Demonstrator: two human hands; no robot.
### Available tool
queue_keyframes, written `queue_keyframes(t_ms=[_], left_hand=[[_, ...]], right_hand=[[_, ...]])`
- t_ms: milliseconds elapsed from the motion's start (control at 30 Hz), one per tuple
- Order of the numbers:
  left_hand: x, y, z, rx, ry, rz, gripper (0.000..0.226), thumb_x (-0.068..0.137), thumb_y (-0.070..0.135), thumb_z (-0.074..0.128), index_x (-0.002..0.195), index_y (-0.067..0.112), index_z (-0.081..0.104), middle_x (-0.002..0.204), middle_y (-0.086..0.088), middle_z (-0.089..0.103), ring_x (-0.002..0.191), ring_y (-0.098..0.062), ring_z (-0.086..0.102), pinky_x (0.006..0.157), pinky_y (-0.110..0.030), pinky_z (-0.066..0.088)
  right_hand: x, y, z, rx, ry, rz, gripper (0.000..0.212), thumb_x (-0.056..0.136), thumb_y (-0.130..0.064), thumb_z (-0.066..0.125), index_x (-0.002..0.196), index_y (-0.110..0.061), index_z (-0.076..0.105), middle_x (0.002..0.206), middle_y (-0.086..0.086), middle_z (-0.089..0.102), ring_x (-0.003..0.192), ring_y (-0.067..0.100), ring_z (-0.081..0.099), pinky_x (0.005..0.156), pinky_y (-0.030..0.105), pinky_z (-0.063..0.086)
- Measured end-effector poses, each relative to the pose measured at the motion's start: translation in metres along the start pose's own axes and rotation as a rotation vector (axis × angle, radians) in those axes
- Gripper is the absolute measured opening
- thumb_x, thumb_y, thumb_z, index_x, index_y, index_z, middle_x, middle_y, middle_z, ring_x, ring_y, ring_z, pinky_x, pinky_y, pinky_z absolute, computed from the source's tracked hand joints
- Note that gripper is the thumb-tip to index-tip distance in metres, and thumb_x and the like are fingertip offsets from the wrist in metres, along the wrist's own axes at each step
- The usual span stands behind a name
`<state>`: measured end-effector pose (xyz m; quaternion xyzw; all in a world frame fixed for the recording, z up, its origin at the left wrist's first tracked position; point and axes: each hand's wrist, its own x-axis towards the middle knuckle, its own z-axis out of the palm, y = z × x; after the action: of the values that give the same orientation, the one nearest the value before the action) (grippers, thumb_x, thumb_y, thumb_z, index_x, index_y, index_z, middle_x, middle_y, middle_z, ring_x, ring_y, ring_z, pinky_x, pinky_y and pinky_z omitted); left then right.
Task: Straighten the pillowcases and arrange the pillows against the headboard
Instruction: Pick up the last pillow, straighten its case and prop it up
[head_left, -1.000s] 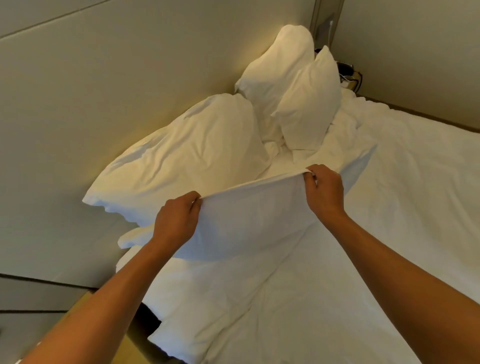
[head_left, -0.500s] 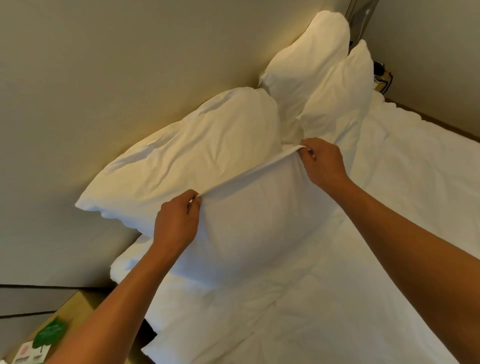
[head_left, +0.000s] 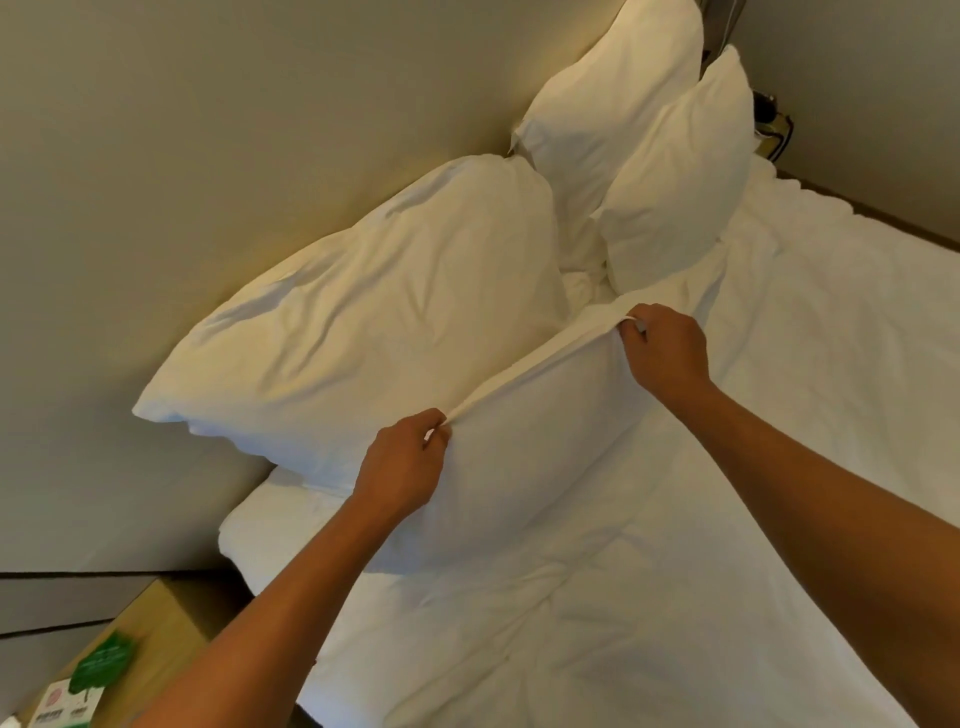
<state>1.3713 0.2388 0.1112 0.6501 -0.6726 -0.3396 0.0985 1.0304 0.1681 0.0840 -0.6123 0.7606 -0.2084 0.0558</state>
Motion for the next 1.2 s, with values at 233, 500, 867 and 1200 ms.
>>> queue_keyframes(t_ms=[233,500,867,1200], left_hand=[[0.026,-0.038,-0.013,0.02,0.206,-0.163,0.026,0.107,0.024,0.045,0.105,0.01,0.066,0.096,-0.015,0.071,0.088,-0.034,0.065,0.074,-0.037,0.045],[0.04,-0.027,0.036,0.269,0.289,0.237,0.07,0.094,0.033,0.067,0.155,0.013,0.039,0.165,-0.019,0.028,0.154,-0.038,0.022,0.121,-0.051,0.028],[0.05,-0.043,0.141,0.73,-0.005,0.48,0.094,0.086,0.045,0.071,0.161,0.012,0.024,0.17,-0.021,-0.004,0.157,-0.038,-0.01,0.121,-0.069,0.008],[0.118,-0.085,0.119,0.743,0.136,0.459,0.099,0.081,0.039,0.074,0.163,0.023,0.019,0.172,-0.015,-0.001,0.158,-0.037,-0.004,0.117,-0.074,0.006]], right_hand=[[0.029,-0.048,0.056,0.193,-0.205,-0.06,0.026,0.105,-0.028,0.057,0.121,-0.012,0.07,0.136,0.013,0.062,0.125,0.034,0.058,0.107,0.039,0.045],[-0.062,-0.026,0.127,0.309,-0.304,0.264,0.073,0.099,-0.058,0.053,0.16,-0.027,0.028,0.168,0.003,0.025,0.152,0.025,0.032,0.119,0.043,0.035],[-0.127,0.01,0.192,0.783,-0.403,0.764,0.117,0.066,-0.096,0.055,0.16,-0.052,0.0,0.171,0.0,0.023,0.152,0.031,0.035,0.118,0.056,0.039],[-0.055,-0.031,0.247,0.759,-0.366,0.704,0.12,0.07,-0.09,0.061,0.158,-0.055,-0.012,0.171,0.002,0.024,0.15,0.034,0.036,0.112,0.061,0.045]])
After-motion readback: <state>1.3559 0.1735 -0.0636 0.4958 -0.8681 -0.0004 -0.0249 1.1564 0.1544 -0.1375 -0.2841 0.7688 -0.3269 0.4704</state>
